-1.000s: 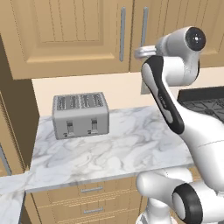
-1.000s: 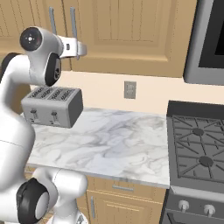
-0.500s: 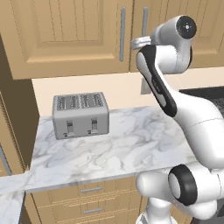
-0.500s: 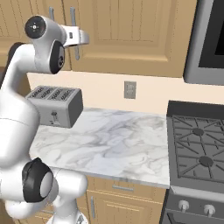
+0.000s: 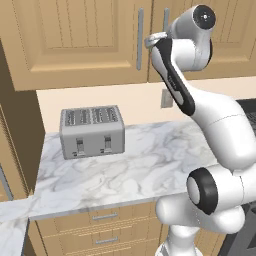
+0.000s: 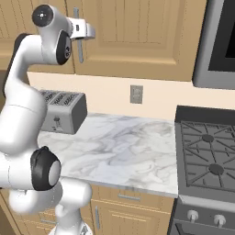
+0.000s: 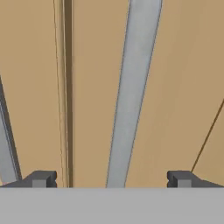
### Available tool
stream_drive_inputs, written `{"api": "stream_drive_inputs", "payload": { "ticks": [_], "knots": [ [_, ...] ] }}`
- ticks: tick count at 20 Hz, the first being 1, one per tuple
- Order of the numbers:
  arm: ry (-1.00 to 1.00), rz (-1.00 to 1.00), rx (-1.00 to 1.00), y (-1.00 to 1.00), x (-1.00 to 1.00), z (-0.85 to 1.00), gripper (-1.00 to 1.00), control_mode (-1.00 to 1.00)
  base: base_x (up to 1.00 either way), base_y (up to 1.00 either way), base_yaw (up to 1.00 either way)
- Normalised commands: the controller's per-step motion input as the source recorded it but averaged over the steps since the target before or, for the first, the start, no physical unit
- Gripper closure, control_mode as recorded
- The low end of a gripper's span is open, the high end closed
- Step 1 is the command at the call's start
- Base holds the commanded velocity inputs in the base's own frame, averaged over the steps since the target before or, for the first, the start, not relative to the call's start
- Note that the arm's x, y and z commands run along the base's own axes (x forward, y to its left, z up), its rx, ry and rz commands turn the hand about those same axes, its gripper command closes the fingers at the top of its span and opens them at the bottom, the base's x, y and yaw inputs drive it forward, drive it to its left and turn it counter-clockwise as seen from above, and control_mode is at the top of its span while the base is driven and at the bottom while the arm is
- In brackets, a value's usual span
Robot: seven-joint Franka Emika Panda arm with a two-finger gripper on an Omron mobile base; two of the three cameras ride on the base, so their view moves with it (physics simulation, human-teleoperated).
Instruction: Open the cabinet, pick the kettle from the cabinet, and place it in the sink.
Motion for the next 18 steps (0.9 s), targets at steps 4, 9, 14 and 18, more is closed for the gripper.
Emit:
{"api": "stream_drive_inputs", "payload": {
  "ticks": [4,9,14,18],
  "knots": [
    [0.05,0.0,0.0,0.05,0.32,0.06,-1.0,-1.0,0.0,0.0,0.0],
    [0.06,0.0,0.0,0.01,0.36,0.0,-1.0,-1.0,0.0,0.0,0.0],
    [0.09,0.0,0.0,-0.02,0.35,-0.01,-1.0,-1.0,0.0,0.0,0.0],
    [0.04,0.0,0.0,0.0,0.35,-0.06,-1.0,-1.0,0.0,0.0,0.0]
  ]
}}
